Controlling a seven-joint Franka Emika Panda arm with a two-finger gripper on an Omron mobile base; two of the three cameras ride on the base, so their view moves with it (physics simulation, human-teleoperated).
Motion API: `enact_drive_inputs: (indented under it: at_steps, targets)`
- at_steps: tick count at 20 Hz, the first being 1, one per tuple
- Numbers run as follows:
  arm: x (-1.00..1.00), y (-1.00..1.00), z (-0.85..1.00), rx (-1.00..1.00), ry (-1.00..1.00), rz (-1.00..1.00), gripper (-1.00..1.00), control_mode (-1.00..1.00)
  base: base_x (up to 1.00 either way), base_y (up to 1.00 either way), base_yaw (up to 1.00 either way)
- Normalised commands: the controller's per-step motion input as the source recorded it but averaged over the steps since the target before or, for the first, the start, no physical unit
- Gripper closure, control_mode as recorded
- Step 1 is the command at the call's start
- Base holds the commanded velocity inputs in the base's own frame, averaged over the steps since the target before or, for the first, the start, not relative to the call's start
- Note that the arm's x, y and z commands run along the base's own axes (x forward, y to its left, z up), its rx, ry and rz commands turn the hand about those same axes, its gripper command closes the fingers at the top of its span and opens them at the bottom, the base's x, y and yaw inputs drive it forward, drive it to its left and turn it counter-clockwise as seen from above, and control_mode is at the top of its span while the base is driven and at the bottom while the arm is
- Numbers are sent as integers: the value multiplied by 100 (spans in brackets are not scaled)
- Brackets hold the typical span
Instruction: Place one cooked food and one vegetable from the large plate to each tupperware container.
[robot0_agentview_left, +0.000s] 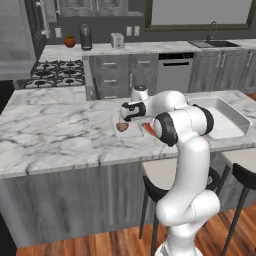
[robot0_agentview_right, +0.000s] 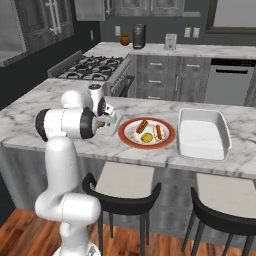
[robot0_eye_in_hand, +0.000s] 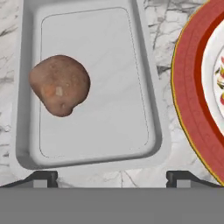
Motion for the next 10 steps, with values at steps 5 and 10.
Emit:
enact_drive_inputs:
  at_steps: [5, 10]
  targets:
    - [3, -54, 10, 0, 7, -3, -100, -100, 0, 0, 0]
    - [1, -51, 1, 0, 0, 0, -100, -100, 0, 0, 0]
